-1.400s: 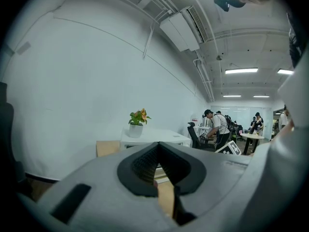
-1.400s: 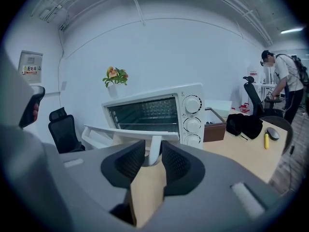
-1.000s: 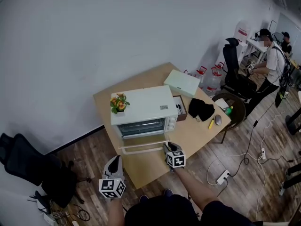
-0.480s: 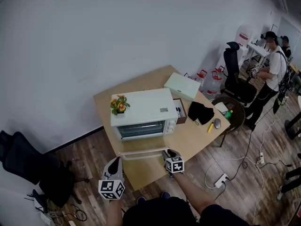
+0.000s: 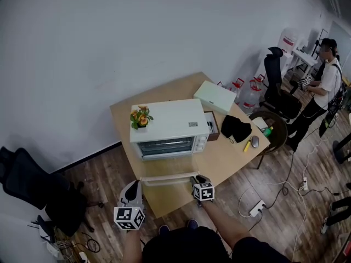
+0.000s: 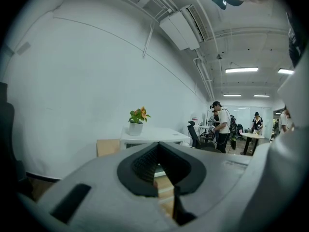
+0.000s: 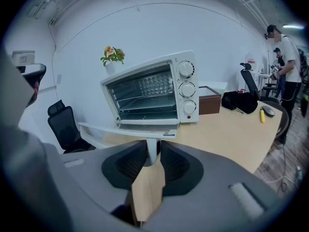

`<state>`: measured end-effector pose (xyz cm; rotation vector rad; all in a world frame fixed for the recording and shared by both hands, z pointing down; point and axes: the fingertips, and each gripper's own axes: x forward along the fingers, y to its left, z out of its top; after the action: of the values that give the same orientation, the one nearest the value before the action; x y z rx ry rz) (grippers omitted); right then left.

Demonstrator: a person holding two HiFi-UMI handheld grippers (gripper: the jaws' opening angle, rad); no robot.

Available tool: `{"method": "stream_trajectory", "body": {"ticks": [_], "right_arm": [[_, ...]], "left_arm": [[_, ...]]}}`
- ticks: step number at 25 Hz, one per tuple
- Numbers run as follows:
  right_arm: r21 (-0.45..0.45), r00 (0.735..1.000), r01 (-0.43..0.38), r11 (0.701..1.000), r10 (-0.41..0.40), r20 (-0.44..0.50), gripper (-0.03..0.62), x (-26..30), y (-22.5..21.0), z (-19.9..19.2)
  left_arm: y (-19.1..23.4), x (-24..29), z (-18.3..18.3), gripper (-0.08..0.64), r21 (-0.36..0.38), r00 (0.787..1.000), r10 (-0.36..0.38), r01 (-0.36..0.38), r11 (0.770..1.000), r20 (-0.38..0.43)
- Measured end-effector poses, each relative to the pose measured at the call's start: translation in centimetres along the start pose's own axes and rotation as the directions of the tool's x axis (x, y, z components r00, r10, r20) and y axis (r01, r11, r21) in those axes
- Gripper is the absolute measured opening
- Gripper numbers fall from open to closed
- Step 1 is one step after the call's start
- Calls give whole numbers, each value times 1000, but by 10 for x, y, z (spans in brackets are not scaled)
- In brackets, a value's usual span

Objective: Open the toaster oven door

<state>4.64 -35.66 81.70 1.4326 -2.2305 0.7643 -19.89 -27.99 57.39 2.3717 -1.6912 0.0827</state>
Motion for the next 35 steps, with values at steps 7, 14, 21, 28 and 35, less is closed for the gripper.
{"method": "stream_trajectory", "body": {"ticks": [7,14,21,28,35], "right_arm": [[-1,1000,1,1000,-1,-24,104,4,-2,-16],[-12,998,-7,1000,6,-62,107,13,-4,-36],[1,995,2,1000,-2,-97,107,20,-6,-53],[14,995,-5,1000,7,-96,109,26,-9,-64],[9,997,-16,1000,17,-71,111,30,-11,-76]], "left_arm": [[0,-2,-2,-2,2,1000,9,-9,1000,-3],[5,-5,2,-2,7,999,32,-33,999,6],[9,-8,-4,-2,22,999,53,-53,998,-8],[9,-8,-10,-2,20,998,56,-56,998,-19],[4,-11,-15,-2,17,998,46,-45,999,-41]]}}
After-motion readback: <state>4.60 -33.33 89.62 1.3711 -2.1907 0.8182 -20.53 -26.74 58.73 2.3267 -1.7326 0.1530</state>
